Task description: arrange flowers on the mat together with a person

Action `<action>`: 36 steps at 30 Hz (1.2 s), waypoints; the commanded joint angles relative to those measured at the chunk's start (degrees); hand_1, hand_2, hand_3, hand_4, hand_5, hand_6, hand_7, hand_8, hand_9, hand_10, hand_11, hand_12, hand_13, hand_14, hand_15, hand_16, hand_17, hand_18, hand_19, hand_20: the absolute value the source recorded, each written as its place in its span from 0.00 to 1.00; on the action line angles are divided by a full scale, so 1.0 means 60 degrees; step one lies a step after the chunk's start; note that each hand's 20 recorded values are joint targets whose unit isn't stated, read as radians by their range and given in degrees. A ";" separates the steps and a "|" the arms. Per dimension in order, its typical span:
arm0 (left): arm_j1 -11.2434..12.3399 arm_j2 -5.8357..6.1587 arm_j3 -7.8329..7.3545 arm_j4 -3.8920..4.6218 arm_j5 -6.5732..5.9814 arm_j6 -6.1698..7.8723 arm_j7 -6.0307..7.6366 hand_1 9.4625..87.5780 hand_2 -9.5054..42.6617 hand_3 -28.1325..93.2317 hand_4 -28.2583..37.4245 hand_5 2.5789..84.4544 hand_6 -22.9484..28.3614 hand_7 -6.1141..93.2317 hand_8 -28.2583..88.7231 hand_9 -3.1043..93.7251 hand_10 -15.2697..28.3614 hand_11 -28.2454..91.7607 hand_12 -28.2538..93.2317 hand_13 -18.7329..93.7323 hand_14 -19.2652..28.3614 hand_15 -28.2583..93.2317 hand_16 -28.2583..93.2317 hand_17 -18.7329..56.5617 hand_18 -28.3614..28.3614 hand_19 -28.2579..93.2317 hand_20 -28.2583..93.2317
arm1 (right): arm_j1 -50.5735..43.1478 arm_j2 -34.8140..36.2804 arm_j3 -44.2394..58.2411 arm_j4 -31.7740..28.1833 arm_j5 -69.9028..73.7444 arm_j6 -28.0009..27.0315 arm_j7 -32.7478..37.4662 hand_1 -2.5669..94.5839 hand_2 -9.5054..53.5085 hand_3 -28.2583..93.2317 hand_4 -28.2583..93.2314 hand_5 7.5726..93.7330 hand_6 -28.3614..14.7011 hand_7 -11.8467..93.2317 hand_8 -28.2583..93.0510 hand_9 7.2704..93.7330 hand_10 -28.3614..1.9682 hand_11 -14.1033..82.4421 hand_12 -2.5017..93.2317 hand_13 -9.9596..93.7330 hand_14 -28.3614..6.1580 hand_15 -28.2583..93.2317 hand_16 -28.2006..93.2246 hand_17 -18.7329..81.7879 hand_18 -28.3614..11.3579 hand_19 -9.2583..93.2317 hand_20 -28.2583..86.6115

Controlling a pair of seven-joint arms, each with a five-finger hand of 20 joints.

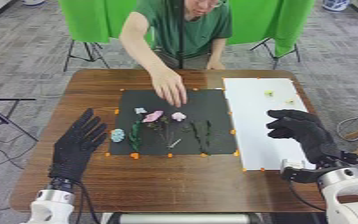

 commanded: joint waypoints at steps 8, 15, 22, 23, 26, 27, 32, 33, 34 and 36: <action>0.0033 -0.0024 -0.0009 0.0085 0.0019 -0.0141 -0.0093 0.22 0.21 0.82 0.04 0.35 0.50 0.20 0.17 0.30 0.60 0.35 0.35 0.35 0.71 0.39 0.26 0.09 0.89 0.59 0.30 | -0.0151 -0.0124 0.0119 -0.0038 -0.0138 -0.0263 -0.0023 0.27 0.27 0.95 0.06 0.53 0.56 0.35 0.12 0.57 0.40 0.44 0.27 0.57 0.42 0.68 0.37 0.38 0.20 0.75 0.57; 0.0121 -0.0062 -0.0005 0.0052 -0.0013 -0.0011 -0.0034 0.22 0.21 0.82 0.04 0.35 0.50 0.20 0.17 0.30 0.60 0.35 0.35 0.35 0.71 0.39 0.26 0.09 0.89 0.59 0.30 | -0.0005 -0.0159 0.0004 0.0017 -0.0142 -0.0265 0.0019 0.27 0.27 0.95 0.06 0.53 0.56 0.35 0.12 0.58 0.40 0.44 0.27 0.57 0.42 0.68 0.37 0.38 0.20 0.75 0.57; 0.0116 -0.0081 0.0013 0.0033 -0.0013 0.0009 0.0008 0.22 0.21 0.82 0.05 0.35 0.50 0.20 0.17 0.30 0.60 0.35 0.35 0.35 0.71 0.39 0.26 0.09 0.89 0.59 0.30 | 0.0496 0.0087 -0.0229 0.0244 -0.0366 -0.0362 -0.0110 0.27 0.27 0.95 0.06 0.53 0.56 0.35 0.12 0.58 0.40 0.44 0.27 0.57 0.42 0.68 0.37 0.38 0.20 0.75 0.57; 0.0115 -0.0078 0.0010 0.0031 -0.0017 0.0026 0.0023 0.22 0.21 0.82 0.04 0.35 0.50 0.20 0.17 0.30 0.60 0.35 0.35 0.35 0.71 0.39 0.26 0.09 0.89 0.59 0.30 | 0.0648 0.0210 -0.0304 0.0327 -0.0447 -0.0346 -0.0164 0.27 0.26 0.95 0.06 0.53 0.56 0.35 0.12 0.58 0.40 0.44 0.27 0.57 0.42 0.68 0.37 0.38 0.21 0.75 0.57; 0.0132 -0.0098 -0.0022 0.0020 -0.0015 0.0066 0.0012 0.22 0.21 0.82 0.05 0.35 0.50 0.20 0.17 0.30 0.60 0.35 0.35 0.35 0.71 0.39 0.26 0.09 0.89 0.59 0.30 | 0.1453 0.0743 -0.0614 0.0808 -0.1339 -0.0503 -0.0556 0.28 0.24 0.95 0.06 0.53 0.56 0.36 0.12 0.58 0.41 0.44 0.27 0.57 0.42 0.68 0.37 0.38 0.21 0.75 0.57; 0.0159 -0.0102 -0.0031 0.0014 -0.0013 0.0065 0.0021 0.22 0.21 0.82 0.04 0.35 0.50 0.20 0.17 0.30 0.60 0.35 0.35 0.35 0.71 0.39 0.26 0.09 0.89 0.59 0.30 | 0.1716 0.0995 -0.0760 0.0997 -0.1763 -0.0487 -0.0699 0.29 0.21 0.94 0.05 0.53 0.56 0.36 0.12 0.58 0.41 0.44 0.27 0.57 0.43 0.68 0.37 0.38 0.21 0.74 0.57; 0.0149 -0.0136 0.0016 0.0004 0.0010 0.0054 0.0035 0.22 0.21 0.82 0.05 0.35 0.50 0.20 0.17 0.30 0.60 0.35 0.35 0.35 0.71 0.39 0.26 0.09 0.89 0.59 0.30 | 0.3324 0.2186 -0.1503 0.2013 -0.4687 -0.0015 -0.1337 0.33 0.09 0.92 0.03 0.48 0.58 0.39 0.11 0.52 0.47 0.45 0.27 0.55 0.49 0.67 0.37 0.38 0.22 0.74 0.57; 0.0154 -0.0126 0.0022 0.0000 0.0001 0.0056 0.0043 0.22 0.21 0.82 0.05 0.35 0.50 0.20 0.17 0.30 0.60 0.35 0.35 0.35 0.71 0.39 0.26 0.09 0.89 0.59 0.30 | 0.3611 0.2399 -0.1638 0.2241 -0.5340 0.0073 -0.1473 0.33 0.08 0.92 0.03 0.48 0.58 0.39 0.11 0.52 0.48 0.45 0.27 0.55 0.50 0.67 0.37 0.38 0.23 0.74 0.57; 0.0160 -0.0130 0.0009 -0.0006 0.0006 0.0060 0.0040 0.22 0.22 0.82 0.05 0.35 0.50 0.20 0.17 0.30 0.60 0.35 0.35 0.35 0.71 0.39 0.26 0.09 0.89 0.59 0.30 | 0.3881 0.2608 -0.1778 0.2411 -0.6001 0.0065 -0.1487 0.33 0.06 0.92 0.02 0.47 0.59 0.40 0.11 0.50 0.50 0.45 0.27 0.53 0.51 0.66 0.37 0.38 0.23 0.74 0.57; 0.0195 -0.0118 -0.0002 -0.0020 0.0006 0.0096 0.0066 0.22 0.22 0.82 0.05 0.35 0.50 0.20 0.17 0.30 0.60 0.35 0.35 0.35 0.71 0.39 0.26 0.09 0.89 0.59 0.30 | 0.4371 0.2967 -0.2031 0.2826 -0.7443 0.0196 -0.1634 0.34 0.02 0.92 0.01 0.43 0.60 0.42 0.10 0.45 0.51 0.45 0.27 0.49 0.54 0.64 0.37 0.36 0.24 0.72 0.56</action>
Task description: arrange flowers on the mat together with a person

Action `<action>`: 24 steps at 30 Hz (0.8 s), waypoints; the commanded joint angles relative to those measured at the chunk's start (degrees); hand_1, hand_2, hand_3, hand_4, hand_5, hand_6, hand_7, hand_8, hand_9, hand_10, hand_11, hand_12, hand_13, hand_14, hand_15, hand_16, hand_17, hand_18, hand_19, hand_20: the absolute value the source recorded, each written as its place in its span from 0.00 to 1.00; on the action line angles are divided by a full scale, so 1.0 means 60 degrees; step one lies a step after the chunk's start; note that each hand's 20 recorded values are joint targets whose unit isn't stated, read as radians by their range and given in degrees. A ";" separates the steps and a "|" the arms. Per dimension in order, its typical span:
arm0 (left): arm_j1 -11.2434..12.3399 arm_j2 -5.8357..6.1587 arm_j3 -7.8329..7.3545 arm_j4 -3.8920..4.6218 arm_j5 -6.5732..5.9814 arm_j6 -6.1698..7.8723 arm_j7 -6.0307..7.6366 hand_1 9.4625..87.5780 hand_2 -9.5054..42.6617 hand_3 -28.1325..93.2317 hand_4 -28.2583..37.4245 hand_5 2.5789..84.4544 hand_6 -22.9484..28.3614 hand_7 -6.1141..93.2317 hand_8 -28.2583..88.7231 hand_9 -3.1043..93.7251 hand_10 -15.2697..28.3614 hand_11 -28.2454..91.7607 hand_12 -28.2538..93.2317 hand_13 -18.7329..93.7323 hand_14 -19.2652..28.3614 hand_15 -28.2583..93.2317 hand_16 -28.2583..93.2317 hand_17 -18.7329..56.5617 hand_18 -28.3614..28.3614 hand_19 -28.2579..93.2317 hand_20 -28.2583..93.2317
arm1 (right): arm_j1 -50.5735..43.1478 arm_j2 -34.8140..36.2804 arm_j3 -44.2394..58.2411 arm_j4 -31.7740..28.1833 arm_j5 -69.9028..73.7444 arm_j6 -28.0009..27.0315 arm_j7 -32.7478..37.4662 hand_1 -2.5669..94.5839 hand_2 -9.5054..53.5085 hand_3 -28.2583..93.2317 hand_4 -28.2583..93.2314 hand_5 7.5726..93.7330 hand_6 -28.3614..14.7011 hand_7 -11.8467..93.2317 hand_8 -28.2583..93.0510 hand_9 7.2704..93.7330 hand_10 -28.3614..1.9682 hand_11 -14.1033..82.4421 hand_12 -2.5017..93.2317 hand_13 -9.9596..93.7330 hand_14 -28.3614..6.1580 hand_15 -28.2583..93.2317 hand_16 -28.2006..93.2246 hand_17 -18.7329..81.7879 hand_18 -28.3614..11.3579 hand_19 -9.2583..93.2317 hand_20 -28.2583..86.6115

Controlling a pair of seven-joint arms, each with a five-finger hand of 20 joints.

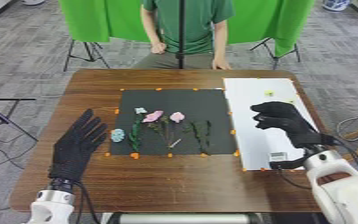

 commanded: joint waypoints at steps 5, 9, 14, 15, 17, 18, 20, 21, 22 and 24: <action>0.0208 -0.0035 -0.0044 -0.0042 -0.0001 0.0159 0.0049 0.22 0.22 0.82 0.04 0.35 0.50 0.20 0.17 0.30 0.60 0.35 0.35 0.35 0.71 0.39 0.26 0.09 0.89 0.59 0.30 | 0.3252 0.2371 -0.1312 0.1697 -0.6179 0.0403 0.0274 0.32 0.00 0.92 0.00 0.31 0.60 0.41 0.10 0.32 0.57 0.38 0.26 0.38 0.57 0.55 0.37 0.30 0.26 0.65 0.54; 0.0198 -0.0008 -0.0066 -0.0036 0.0008 0.0143 0.0052 0.22 0.22 0.82 0.04 0.35 0.50 0.20 0.17 0.30 0.60 0.35 0.35 0.35 0.71 0.39 0.26 0.09 0.89 0.59 0.30 | 0.4222 0.2725 -0.2311 0.2531 -0.7327 0.0140 0.1101 0.30 0.00 0.92 0.00 0.25 0.59 0.37 0.12 0.24 0.57 0.31 0.28 0.31 0.55 0.44 0.44 0.27 0.28 0.60 0.51; 0.0159 0.0016 -0.0050 -0.0017 0.0029 0.0091 0.0028 0.22 0.22 0.82 0.04 0.35 0.50 0.20 0.17 0.30 0.60 0.35 0.35 0.35 0.71 0.39 0.26 0.09 0.89 0.59 0.30 | 0.5882 0.2903 -0.4338 0.4056 -0.8072 0.0507 0.2691 0.30 0.00 0.92 0.00 0.19 0.56 0.33 0.14 0.20 0.59 0.27 0.30 0.31 0.54 0.42 0.47 0.26 0.28 0.60 0.49; 0.0162 0.0039 -0.0042 -0.0014 0.0025 0.0090 0.0031 0.22 0.22 0.82 0.04 0.35 0.50 0.20 0.17 0.30 0.60 0.35 0.35 0.35 0.71 0.39 0.26 0.09 0.89 0.59 0.30 | 0.6191 0.2880 -0.4668 0.4390 -0.8258 0.0472 0.2985 0.30 0.00 0.92 0.00 0.18 0.56 0.33 0.14 0.20 0.58 0.28 0.30 0.32 0.54 0.44 0.46 0.26 0.27 0.61 0.50; 0.0158 0.0056 -0.0032 -0.0003 0.0024 0.0084 0.0037 0.22 0.22 0.82 0.05 0.35 0.50 0.20 0.17 0.30 0.60 0.35 0.35 0.35 0.71 0.39 0.26 0.09 0.89 0.59 0.30 | 0.6500 0.2860 -0.4970 0.4757 -0.8358 0.0440 0.3152 0.31 0.00 0.92 0.00 0.20 0.56 0.34 0.14 0.23 0.55 0.33 0.29 0.37 0.55 0.52 0.42 0.28 0.27 0.65 0.51; 0.0144 0.0058 -0.0029 0.0001 0.0023 0.0095 0.0020 0.22 0.22 0.82 0.05 0.35 0.50 0.20 0.17 0.30 0.60 0.35 0.35 0.35 0.71 0.39 0.26 0.09 0.89 0.59 0.30 | 0.6670 0.2825 -0.5162 0.5016 -0.8561 0.0585 0.3221 0.31 0.00 0.92 0.00 0.21 0.55 0.36 0.13 0.24 0.55 0.36 0.29 0.39 0.56 0.55 0.40 0.29 0.26 0.66 0.51; 0.0125 0.0063 -0.0055 0.0009 0.0034 0.0073 -0.0002 0.22 0.21 0.82 0.05 0.35 0.50 0.20 0.17 0.30 0.60 0.35 0.35 0.35 0.71 0.39 0.26 0.09 0.89 0.59 0.30 | 0.6967 0.2661 -0.5362 0.5402 -0.8952 0.0278 0.3327 0.32 0.00 0.92 0.00 0.24 0.57 0.39 0.11 0.29 0.58 0.41 0.28 0.44 0.58 0.61 0.38 0.30 0.26 0.68 0.52; 0.0110 0.0072 -0.0049 0.0016 0.0037 0.0076 0.0011 0.22 0.21 0.82 0.05 0.35 0.50 0.20 0.17 0.30 0.60 0.35 0.35 0.35 0.71 0.39 0.26 0.09 0.89 0.59 0.30 | 0.7178 0.2649 -0.5628 0.5552 -0.8903 0.0177 0.3618 0.32 0.00 0.93 0.00 0.26 0.57 0.40 0.11 0.31 0.59 0.43 0.27 0.45 0.60 0.62 0.38 0.31 0.26 0.69 0.52; 0.0111 0.0072 -0.0050 0.0021 0.0035 0.0068 0.0012 0.22 0.21 0.82 0.05 0.35 0.50 0.20 0.17 0.30 0.60 0.35 0.35 0.35 0.71 0.39 0.26 0.09 0.89 0.59 0.30 | 0.7315 0.2573 -0.5738 0.5705 -0.8945 0.0024 0.3766 0.33 0.00 0.93 0.00 0.28 0.59 0.42 0.11 0.34 0.60 0.45 0.27 0.48 0.60 0.64 0.38 0.31 0.26 0.70 0.53; 0.0108 0.0082 -0.0046 0.0018 0.0041 0.0058 0.0012 0.22 0.22 0.82 0.05 0.35 0.50 0.20 0.17 0.30 0.60 0.35 0.35 0.35 0.71 0.39 0.26 0.09 0.89 0.59 0.30 | 0.7541 0.2396 -0.5881 0.6001 -0.9029 -0.0270 0.3937 0.33 0.00 0.93 0.00 0.31 0.60 0.46 0.10 0.39 0.60 0.49 0.27 0.51 0.61 0.67 0.37 0.32 0.25 0.71 0.53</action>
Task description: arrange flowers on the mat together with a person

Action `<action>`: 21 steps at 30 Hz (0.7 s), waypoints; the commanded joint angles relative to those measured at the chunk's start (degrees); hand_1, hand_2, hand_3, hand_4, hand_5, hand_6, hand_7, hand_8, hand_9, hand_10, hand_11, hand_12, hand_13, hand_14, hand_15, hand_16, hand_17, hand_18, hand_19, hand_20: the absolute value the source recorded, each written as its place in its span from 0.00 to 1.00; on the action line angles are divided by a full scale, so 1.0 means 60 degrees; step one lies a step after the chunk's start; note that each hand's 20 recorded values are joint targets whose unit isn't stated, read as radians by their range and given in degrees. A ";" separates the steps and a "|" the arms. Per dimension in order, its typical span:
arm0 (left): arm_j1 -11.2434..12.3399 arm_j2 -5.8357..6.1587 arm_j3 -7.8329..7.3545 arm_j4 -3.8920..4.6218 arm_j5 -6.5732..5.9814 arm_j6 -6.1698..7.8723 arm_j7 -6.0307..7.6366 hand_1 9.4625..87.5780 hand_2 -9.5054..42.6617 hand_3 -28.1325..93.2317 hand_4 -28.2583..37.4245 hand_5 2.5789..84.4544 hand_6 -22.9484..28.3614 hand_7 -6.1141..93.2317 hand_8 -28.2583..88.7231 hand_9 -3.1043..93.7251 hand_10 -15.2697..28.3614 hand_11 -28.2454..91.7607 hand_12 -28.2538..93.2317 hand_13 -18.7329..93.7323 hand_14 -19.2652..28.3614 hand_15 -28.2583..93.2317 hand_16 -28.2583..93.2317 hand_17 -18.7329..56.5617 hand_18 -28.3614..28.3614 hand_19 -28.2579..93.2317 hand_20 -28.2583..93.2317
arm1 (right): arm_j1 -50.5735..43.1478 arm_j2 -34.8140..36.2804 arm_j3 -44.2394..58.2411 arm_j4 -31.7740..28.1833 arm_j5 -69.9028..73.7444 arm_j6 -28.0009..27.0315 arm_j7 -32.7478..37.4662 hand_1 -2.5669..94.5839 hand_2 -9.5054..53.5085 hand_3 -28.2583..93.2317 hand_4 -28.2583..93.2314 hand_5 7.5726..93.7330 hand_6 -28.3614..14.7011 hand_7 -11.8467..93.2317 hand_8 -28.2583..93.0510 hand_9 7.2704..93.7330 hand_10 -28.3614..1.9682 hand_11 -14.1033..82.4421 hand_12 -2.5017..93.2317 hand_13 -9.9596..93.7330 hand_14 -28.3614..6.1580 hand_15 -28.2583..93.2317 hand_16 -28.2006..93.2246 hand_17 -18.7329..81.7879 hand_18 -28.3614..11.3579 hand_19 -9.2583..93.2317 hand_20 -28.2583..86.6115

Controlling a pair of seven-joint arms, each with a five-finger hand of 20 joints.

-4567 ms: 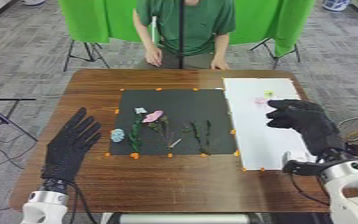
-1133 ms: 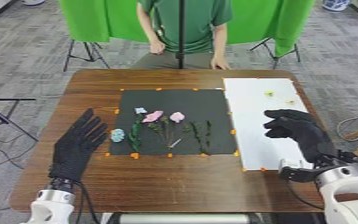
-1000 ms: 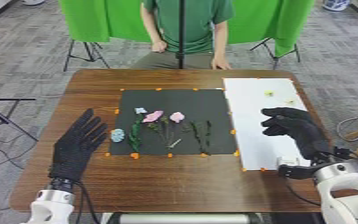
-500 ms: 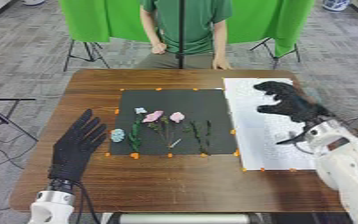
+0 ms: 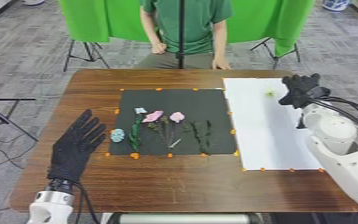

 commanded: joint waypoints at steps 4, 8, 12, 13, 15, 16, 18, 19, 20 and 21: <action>0.0020 0.0055 0.0004 0.0051 0.0037 -0.0019 -0.0052 0.22 0.22 0.82 0.05 0.35 0.50 0.20 0.17 0.30 0.60 0.35 0.35 0.35 0.71 0.39 0.26 0.09 0.89 0.59 0.30 | 0.1410 -0.0658 -0.0815 0.1343 -0.0870 -0.0917 0.0766 0.36 0.00 0.93 0.00 0.36 0.62 0.49 0.09 0.45 0.60 0.55 0.27 0.56 0.62 0.70 0.37 0.34 0.25 0.73 0.54; -0.0027 0.0087 0.0022 0.0067 0.0033 -0.0019 -0.0047 0.22 0.22 0.82 0.05 0.35 0.50 0.20 0.17 0.30 0.60 0.35 0.35 0.35 0.71 0.39 0.26 0.09 0.89 0.59 0.30 | 0.1411 -0.0703 -0.0803 0.1501 -0.0971 -0.1144 0.0799 0.39 0.00 0.94 0.00 0.39 0.66 0.51 0.07 0.50 0.61 0.59 0.28 0.60 0.64 0.72 0.37 0.35 0.26 0.74 0.55; -0.0019 0.0095 0.0022 0.0073 0.0025 -0.0009 -0.0039 0.22 0.22 0.82 0.05 0.35 0.50 0.20 0.17 0.30 0.60 0.35 0.35 0.35 0.71 0.39 0.26 0.09 0.89 0.59 0.30 | 0.1395 -0.0768 -0.0779 0.1678 -0.0954 -0.1212 0.0838 0.42 0.00 0.92 0.00 0.44 0.69 0.53 0.06 0.56 0.64 0.60 0.29 0.64 0.66 0.72 0.38 0.36 0.27 0.75 0.55; -0.0022 0.0094 0.0028 0.0076 0.0020 -0.0004 -0.0044 0.22 0.22 0.82 0.05 0.35 0.50 0.20 0.17 0.30 0.60 0.35 0.35 0.35 0.71 0.39 0.26 0.09 0.89 0.59 0.30 | 0.1377 -0.0771 -0.0759 0.1686 -0.0884 -0.1311 0.0846 0.44 0.00 0.90 0.00 0.45 0.70 0.54 0.06 0.60 0.66 0.55 0.34 0.65 0.66 0.72 0.39 0.37 0.27 0.75 0.56; -0.0017 0.0091 0.0025 0.0085 0.0015 -0.0014 -0.0071 0.22 0.22 0.82 0.05 0.35 0.50 0.20 0.17 0.30 0.60 0.35 0.35 0.35 0.71 0.39 0.26 0.09 0.89 0.59 0.30 | 0.1323 -0.0834 -0.0657 0.1729 -0.0901 -0.1497 0.0764 0.46 0.00 0.88 0.00 0.48 0.72 0.55 0.08 0.64 0.69 0.51 0.40 0.68 0.68 0.70 0.43 0.37 0.27 0.76 0.56; -0.0016 0.0088 0.0031 0.0087 0.0017 0.0008 -0.0066 0.22 0.22 0.82 0.05 0.35 0.50 0.20 0.17 0.30 0.60 0.35 0.35 0.35 0.71 0.39 0.26 0.09 0.89 0.59 0.30 | 0.1317 -0.0840 -0.0664 0.1753 -0.0891 -0.1476 0.0764 0.47 0.00 0.88 0.00 0.48 0.72 0.56 0.11 0.65 0.70 0.49 0.41 0.69 0.69 0.70 0.44 0.38 0.28 0.76 0.56; -0.0039 0.0091 0.0028 0.0101 0.0009 -0.0001 -0.0084 0.22 0.22 0.82 0.05 0.35 0.50 0.20 0.17 0.30 0.60 0.35 0.35 0.35 0.71 0.39 0.26 0.09 0.89 0.59 0.30 | 0.1271 -0.0858 -0.0652 0.1860 -0.0968 -0.1209 0.0679 0.49 0.00 0.86 0.00 0.49 0.73 0.57 0.18 0.69 0.72 0.44 0.45 0.71 0.70 0.69 0.46 0.39 0.28 0.76 0.56; -0.0043 0.0089 0.0026 0.0103 0.0019 0.0001 -0.0079 0.22 0.22 0.82 0.06 0.35 0.50 0.20 0.17 0.30 0.60 0.35 0.35 0.35 0.71 0.39 0.26 0.09 0.89 0.59 0.30 | 0.1284 -0.0886 -0.0652 0.1946 -0.1010 -0.1072 0.0614 0.50 0.00 0.85 0.00 0.51 0.73 0.58 0.19 0.71 0.74 0.42 0.47 0.72 0.71 0.69 0.47 0.39 0.28 0.76 0.56; -0.0053 0.0090 0.0022 0.0108 0.0020 -0.0018 -0.0085 0.22 0.22 0.82 0.06 0.35 0.50 0.20 0.17 0.30 0.60 0.35 0.35 0.35 0.71 0.39 0.26 0.09 0.89 0.59 0.30 | 0.1281 -0.0856 -0.0706 0.2006 -0.0862 -0.0784 0.0596 0.51 0.00 0.85 0.00 0.51 0.73 0.60 0.19 0.73 0.75 0.41 0.49 0.73 0.72 0.68 0.48 0.40 0.28 0.76 0.57; -0.0046 0.0091 0.0025 0.0099 0.0022 -0.0005 -0.0082 0.22 0.22 0.82 0.06 0.35 0.50 0.20 0.17 0.30 0.60 0.35 0.35 0.35 0.71 0.39 0.26 0.09 0.89 0.59 0.30 | 0.1252 -0.0866 -0.0696 0.2050 -0.0764 -0.0546 0.0563 0.52 0.00 0.84 0.00 0.54 0.74 0.61 0.20 0.78 0.77 0.39 0.51 0.75 0.73 0.68 0.48 0.41 0.29 0.77 0.57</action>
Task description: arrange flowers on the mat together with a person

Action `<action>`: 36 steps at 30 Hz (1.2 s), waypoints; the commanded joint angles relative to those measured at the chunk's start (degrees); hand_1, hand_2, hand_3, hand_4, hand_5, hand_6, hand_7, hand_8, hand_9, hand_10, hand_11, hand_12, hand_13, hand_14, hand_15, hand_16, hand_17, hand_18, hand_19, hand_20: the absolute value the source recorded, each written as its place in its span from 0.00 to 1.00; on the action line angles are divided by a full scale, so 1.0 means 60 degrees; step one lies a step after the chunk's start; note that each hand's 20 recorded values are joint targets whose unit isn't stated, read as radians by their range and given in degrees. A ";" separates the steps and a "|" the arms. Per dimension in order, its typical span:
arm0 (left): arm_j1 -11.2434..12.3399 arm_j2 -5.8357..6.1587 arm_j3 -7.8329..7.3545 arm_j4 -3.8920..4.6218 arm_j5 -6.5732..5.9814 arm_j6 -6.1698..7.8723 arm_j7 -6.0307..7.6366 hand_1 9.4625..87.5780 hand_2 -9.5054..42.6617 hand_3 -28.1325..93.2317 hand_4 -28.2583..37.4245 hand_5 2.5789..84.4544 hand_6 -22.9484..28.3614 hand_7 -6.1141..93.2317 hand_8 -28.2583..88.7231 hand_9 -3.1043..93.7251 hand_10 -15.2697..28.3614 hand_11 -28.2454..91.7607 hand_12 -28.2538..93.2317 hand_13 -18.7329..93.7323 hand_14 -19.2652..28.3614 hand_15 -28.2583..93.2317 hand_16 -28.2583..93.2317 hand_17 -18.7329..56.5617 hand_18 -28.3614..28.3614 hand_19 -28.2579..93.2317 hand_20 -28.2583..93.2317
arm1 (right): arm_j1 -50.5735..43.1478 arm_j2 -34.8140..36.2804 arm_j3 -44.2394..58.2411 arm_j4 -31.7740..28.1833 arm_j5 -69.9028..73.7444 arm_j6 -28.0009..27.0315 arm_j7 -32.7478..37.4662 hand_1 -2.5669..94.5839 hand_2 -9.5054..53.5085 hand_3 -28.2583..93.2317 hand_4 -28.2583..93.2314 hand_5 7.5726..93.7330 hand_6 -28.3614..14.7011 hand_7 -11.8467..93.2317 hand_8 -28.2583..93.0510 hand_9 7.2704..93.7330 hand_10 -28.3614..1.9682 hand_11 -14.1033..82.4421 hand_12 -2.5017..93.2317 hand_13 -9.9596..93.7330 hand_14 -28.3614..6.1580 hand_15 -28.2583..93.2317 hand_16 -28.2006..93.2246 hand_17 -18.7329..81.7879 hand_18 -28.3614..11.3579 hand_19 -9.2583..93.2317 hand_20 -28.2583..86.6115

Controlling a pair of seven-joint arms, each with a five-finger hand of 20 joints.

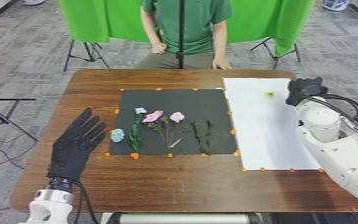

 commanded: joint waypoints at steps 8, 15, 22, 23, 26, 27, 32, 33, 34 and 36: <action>0.0031 -0.0010 0.0013 0.0076 0.0019 -0.0019 -0.0090 0.22 0.22 0.82 0.06 0.35 0.50 0.20 0.17 0.30 0.60 0.35 0.35 0.35 0.71 0.39 0.26 0.09 0.89 0.59 0.30 | -0.0317 0.0078 -0.0180 -0.0300 0.1049 0.2460 -0.0362 0.55 0.00 0.89 0.00 0.71 0.73 0.62 0.20 0.92 0.79 0.39 0.54 0.84 0.72 0.73 0.45 0.47 0.28 0.83 0.59; 0.0030 -0.0059 0.0004 0.0065 -0.0001 -0.0045 -0.0101 0.22 0.22 0.82 0.06 0.35 0.50 0.20 0.17 0.30 0.60 0.35 0.35 0.35 0.71 0.39 0.26 0.09 0.89 0.59 0.30 | -0.0112 -0.0160 -0.1099 -0.1944 0.1737 0.3633 -0.1638 0.54 0.00 0.90 0.00 0.71 0.72 0.62 0.19 0.92 0.78 0.39 0.55 0.84 0.71 0.73 0.46 0.47 0.28 0.83 0.59; -0.0080 -0.0104 0.0098 0.0107 0.0040 -0.0171 -0.0199 0.22 0.22 0.82 0.06 0.35 0.50 0.20 0.17 0.30 0.60 0.35 0.35 0.35 0.71 0.39 0.26 0.09 0.89 0.59 0.30 | 0.0114 -0.1001 -0.1653 -0.2102 0.1699 0.2712 -0.2801 0.52 0.00 0.92 0.02 0.71 0.73 0.63 0.20 0.92 0.78 0.39 0.55 0.84 0.72 0.73 0.48 0.47 0.27 0.83 0.60; -0.0086 -0.0104 0.0095 0.0109 0.0044 -0.0186 -0.0217 0.22 0.22 0.82 0.06 0.35 0.50 0.20 0.17 0.30 0.60 0.35 0.35 0.35 0.71 0.39 0.26 0.09 0.89 0.59 0.30 | 0.0116 -0.1102 -0.1706 -0.2029 0.1618 0.2630 -0.2854 0.52 0.00 0.92 0.02 0.71 0.73 0.63 0.20 0.92 0.78 0.39 0.55 0.84 0.72 0.73 0.48 0.47 0.27 0.83 0.60; -0.0072 -0.0091 0.0082 0.0107 0.0030 -0.0114 -0.0219 0.22 0.22 0.82 0.06 0.35 0.50 0.20 0.17 0.30 0.60 0.35 0.35 0.35 0.71 0.39 0.26 0.09 0.89 0.59 0.30 | 0.0141 -0.1316 -0.1895 -0.1847 0.1479 0.2486 -0.2979 0.52 0.00 0.92 0.03 0.71 0.73 0.64 0.20 0.92 0.78 0.39 0.55 0.84 0.72 0.73 0.48 0.46 0.27 0.83 0.60; -0.0055 -0.0093 0.0068 0.0100 0.0033 -0.0089 -0.0209 0.22 0.22 0.82 0.06 0.35 0.50 0.20 0.17 0.30 0.60 0.35 0.35 0.35 0.71 0.39 0.26 0.09 0.89 0.59 0.30 | 0.0185 -0.1376 -0.2011 -0.1726 0.1410 0.2514 -0.3050 0.53 0.00 0.92 0.03 0.71 0.73 0.64 0.20 0.92 0.78 0.39 0.55 0.84 0.72 0.73 0.48 0.46 0.27 0.83 0.60; -0.0114 -0.0072 0.0057 0.0145 0.0003 -0.0112 -0.0260 0.22 0.22 0.82 0.06 0.35 0.50 0.20 0.17 0.30 0.60 0.35 0.35 0.35 0.71 0.39 0.26 0.09 0.89 0.59 0.30 | 0.0307 -0.1610 -0.2288 -0.1388 0.1278 0.2593 -0.2983 0.53 0.00 0.91 0.02 0.70 0.74 0.64 0.19 0.92 0.77 0.38 0.55 0.84 0.72 0.72 0.48 0.46 0.28 0.83 0.60; -0.0110 -0.0065 0.0063 0.0144 0.0003 -0.0101 -0.0254 0.22 0.22 0.82 0.05 0.35 0.50 0.20 0.17 0.30 0.60 0.35 0.35 0.35 0.71 0.39 0.26 0.09 0.89 0.59 0.30 | 0.0299 -0.1683 -0.2311 -0.1330 0.1272 0.2655 -0.2966 0.53 0.00 0.91 0.02 0.70 0.74 0.64 0.19 0.92 0.77 0.38 0.55 0.84 0.72 0.72 0.48 0.46 0.28 0.83 0.60; -0.0111 -0.0070 0.0063 0.0144 -0.0001 -0.0079 -0.0257 0.22 0.22 0.82 0.05 0.35 0.50 0.20 0.17 0.30 0.60 0.35 0.35 0.35 0.71 0.39 0.26 0.09 0.89 0.59 0.30 | 0.0278 -0.1754 -0.2280 -0.1294 0.1230 0.2670 -0.2987 0.53 0.00 0.91 0.02 0.70 0.74 0.64 0.19 0.92 0.77 0.38 0.55 0.83 0.72 0.72 0.48 0.46 0.28 0.82 0.60; -0.0151 -0.0074 0.0076 0.0165 -0.0016 -0.0089 -0.0262 0.22 0.22 0.82 0.05 0.35 0.50 0.20 0.17 0.30 0.60 0.35 0.35 0.35 0.71 0.39 0.26 0.09 0.89 0.59 0.30 | 0.0299 -0.1862 -0.2358 -0.1189 0.1189 0.2846 -0.2909 0.53 0.00 0.91 0.02 0.70 0.74 0.63 0.19 0.92 0.76 0.38 0.55 0.83 0.71 0.72 0.48 0.46 0.28 0.82 0.60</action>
